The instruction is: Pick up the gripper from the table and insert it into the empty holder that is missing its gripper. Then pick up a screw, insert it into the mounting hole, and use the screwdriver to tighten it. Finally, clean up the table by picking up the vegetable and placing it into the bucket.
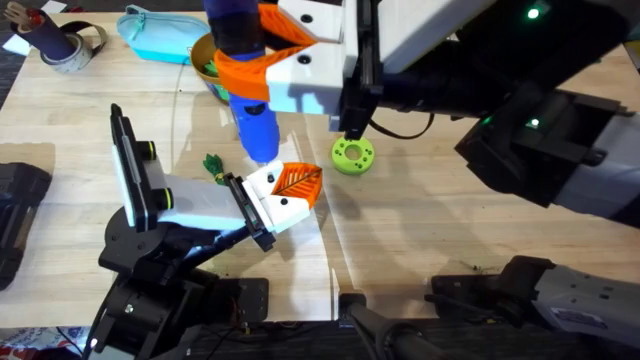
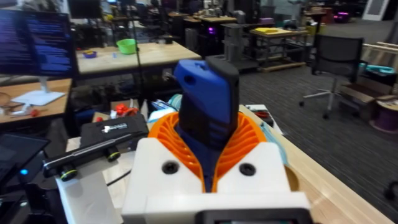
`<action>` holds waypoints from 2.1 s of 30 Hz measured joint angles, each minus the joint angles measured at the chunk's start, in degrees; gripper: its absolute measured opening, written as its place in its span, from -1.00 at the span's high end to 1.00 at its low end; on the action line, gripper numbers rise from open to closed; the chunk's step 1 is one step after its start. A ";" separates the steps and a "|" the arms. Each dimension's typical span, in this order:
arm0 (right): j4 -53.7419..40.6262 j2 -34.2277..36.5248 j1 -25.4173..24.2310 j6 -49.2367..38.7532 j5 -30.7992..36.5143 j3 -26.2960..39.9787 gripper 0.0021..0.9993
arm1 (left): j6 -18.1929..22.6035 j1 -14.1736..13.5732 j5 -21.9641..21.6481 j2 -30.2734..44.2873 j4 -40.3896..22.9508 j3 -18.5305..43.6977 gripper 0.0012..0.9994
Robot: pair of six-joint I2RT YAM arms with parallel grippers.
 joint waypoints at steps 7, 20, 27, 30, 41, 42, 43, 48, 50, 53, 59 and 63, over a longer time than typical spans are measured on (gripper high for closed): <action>-1.18 0.64 -0.07 -0.04 -0.16 -0.42 0.91 | -0.28 0.00 0.02 0.01 -0.13 0.00 0.97; -1.74 -3.52 -0.07 1.47 -0.39 -0.75 0.91 | -0.27 0.00 0.02 0.00 -0.13 0.00 0.97; -1.87 -3.41 -0.07 2.74 -0.39 -0.75 0.91 | -0.27 0.00 0.01 0.00 -0.13 0.02 0.97; -1.69 -3.26 -0.07 2.79 -0.39 -0.75 0.91 | -0.27 0.00 0.00 0.00 -0.13 0.02 0.97; -1.64 -1.47 -0.07 2.99 -0.37 -0.77 0.91 | -0.27 0.00 0.00 0.00 -0.13 0.00 0.97; -1.64 -1.39 -0.07 2.99 -0.35 -0.77 0.91 | -0.27 0.00 0.02 0.00 -0.13 0.00 0.97; -1.64 -1.34 -0.07 2.99 -0.35 -0.77 0.91 | -0.27 0.00 0.00 0.00 -0.13 0.00 0.97; -1.62 -1.34 -0.07 2.99 -0.37 -0.77 0.91 | -0.27 0.00 0.00 0.00 -0.13 0.00 0.97; -1.62 -1.33 -0.07 2.99 -0.37 -0.77 0.91 | -0.27 0.00 0.02 0.00 -0.13 0.02 0.97; -1.57 -0.93 0.06 2.99 -0.35 -0.77 0.91 | -0.27 0.00 0.02 0.00 -0.13 0.02 0.97; -1.24 0.06 1.23 3.01 -0.15 -0.77 0.91 | -0.29 0.00 0.08 0.00 -0.15 0.00 0.97; -1.23 0.06 1.25 3.14 -0.15 -0.77 0.91 | -0.29 0.00 0.09 0.00 -0.15 0.00 0.97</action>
